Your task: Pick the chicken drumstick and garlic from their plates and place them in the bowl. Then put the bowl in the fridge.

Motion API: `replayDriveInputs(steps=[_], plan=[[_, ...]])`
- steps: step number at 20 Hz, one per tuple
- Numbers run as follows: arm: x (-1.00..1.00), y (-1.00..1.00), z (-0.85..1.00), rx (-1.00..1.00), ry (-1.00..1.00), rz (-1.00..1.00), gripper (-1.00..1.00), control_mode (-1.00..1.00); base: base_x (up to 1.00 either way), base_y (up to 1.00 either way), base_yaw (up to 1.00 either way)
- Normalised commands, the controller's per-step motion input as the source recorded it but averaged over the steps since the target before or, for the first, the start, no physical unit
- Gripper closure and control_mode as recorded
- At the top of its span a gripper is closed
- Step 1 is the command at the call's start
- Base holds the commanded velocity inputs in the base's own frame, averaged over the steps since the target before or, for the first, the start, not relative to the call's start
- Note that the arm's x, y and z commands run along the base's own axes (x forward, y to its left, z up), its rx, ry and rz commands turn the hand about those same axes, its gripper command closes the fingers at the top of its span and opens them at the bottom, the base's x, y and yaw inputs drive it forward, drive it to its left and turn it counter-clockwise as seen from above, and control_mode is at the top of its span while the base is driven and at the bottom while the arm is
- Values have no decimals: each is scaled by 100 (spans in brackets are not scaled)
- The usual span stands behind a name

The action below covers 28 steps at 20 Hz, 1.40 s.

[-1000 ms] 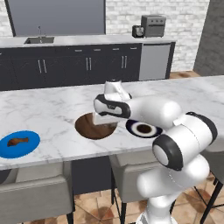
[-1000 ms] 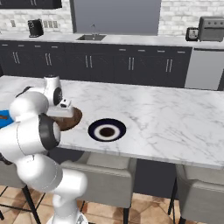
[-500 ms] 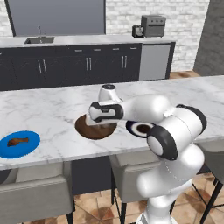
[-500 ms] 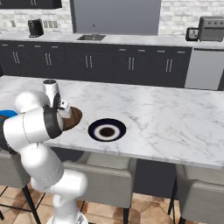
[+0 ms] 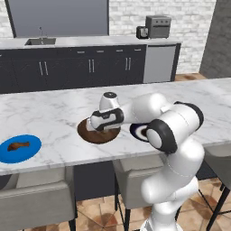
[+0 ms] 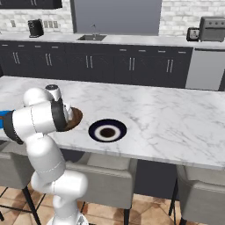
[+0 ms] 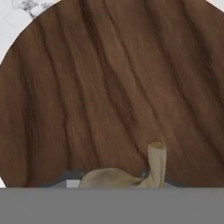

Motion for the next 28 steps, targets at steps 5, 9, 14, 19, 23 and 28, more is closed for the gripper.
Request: replayDriveInputs(steps=[5, 9, 14, 19, 23, 28], plan=[[15, 0, -18, 0, 5, 0, 100, -100, 0, 0, 0], [6, 4, -10, 0, 0, 0, 100, -100, 0, 0, 0], [0, 10, -12, 0, 0, 0, 100, -100, 0, 0, 0], [0, 8, -13, 0, 0, 0, -100, -100, 0, 0, 0], [0, 3, -7, 0, 0, 0, -100, -100, 0, 0, 0], [0, 0, -1, 0, 0, 0, -100, -100, 0, 0, 0]])
